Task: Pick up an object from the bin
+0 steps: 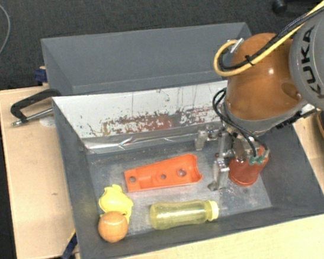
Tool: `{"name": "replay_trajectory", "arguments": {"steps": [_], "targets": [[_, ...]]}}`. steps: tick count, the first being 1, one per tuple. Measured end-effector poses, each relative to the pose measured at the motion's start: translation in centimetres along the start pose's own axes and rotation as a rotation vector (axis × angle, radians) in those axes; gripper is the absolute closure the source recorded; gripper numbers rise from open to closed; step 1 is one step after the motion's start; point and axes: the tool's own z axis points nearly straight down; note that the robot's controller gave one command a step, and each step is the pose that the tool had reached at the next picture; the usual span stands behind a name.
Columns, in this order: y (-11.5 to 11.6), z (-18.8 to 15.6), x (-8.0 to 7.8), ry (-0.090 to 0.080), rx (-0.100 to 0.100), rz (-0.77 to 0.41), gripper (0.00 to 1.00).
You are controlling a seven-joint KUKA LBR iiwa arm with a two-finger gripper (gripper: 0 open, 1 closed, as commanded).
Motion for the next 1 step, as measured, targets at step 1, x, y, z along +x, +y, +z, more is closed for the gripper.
{"name": "replay_trajectory", "arguments": {"steps": [1], "targets": [[1.05, 4.75, -0.15, -0.002, 0.0, -0.068, 0.0]]}}
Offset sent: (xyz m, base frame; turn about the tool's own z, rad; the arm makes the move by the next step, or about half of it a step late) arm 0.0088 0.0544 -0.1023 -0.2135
